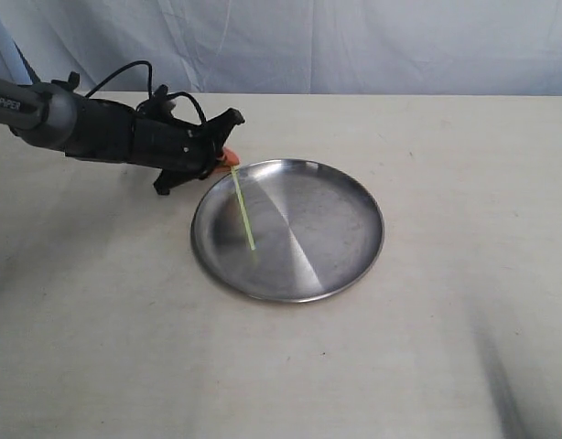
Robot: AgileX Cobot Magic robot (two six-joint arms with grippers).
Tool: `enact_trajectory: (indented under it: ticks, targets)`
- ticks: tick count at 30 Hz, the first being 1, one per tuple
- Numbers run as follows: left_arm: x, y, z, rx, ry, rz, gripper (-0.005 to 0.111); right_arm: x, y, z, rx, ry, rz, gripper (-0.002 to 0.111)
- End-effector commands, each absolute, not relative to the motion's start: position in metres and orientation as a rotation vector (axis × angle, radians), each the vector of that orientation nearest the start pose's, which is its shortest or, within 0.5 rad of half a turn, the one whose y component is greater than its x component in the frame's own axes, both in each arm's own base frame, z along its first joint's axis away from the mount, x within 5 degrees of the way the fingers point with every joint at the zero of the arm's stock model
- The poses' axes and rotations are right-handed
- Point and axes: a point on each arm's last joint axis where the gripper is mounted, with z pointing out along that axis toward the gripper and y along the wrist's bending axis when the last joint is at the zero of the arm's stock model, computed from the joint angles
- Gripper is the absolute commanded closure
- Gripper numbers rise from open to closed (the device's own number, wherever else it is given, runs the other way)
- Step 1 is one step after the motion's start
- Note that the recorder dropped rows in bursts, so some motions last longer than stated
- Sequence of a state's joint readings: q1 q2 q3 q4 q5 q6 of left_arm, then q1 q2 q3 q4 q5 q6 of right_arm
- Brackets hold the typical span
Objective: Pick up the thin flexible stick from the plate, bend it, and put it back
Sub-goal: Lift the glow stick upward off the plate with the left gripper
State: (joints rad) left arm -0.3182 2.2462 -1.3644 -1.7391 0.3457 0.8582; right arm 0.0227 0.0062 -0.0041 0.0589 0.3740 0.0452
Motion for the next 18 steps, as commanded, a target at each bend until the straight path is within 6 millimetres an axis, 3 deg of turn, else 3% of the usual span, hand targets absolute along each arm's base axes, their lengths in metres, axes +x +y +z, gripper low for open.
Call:
enact_trajectory:
  ticks: [1,5,10,14,18]
  targets:
    - [0.430,-0.173,0.137,-0.402,2.331,-0.950,0.107,0.053,0.003,0.181,0.057,1.845,0.099,0.108]
    - [0.427,-0.171,0.171,-0.349,2.260,-0.938,0.107,0.053,0.003,0.180,0.055,1.849,0.096,0.108]
    - [0.407,-0.163,0.216,-0.242,2.194,-0.907,0.107,0.053,0.003,0.180,0.055,1.847,0.096,0.108]
    - [0.374,-0.154,0.261,-0.173,2.119,-0.928,0.107,0.053,0.003,0.180,0.055,1.847,0.096,0.108]
    - [0.331,-0.145,0.293,-0.078,2.070,-0.978,0.107,0.053,0.003,0.180,0.055,1.847,0.096,0.108]
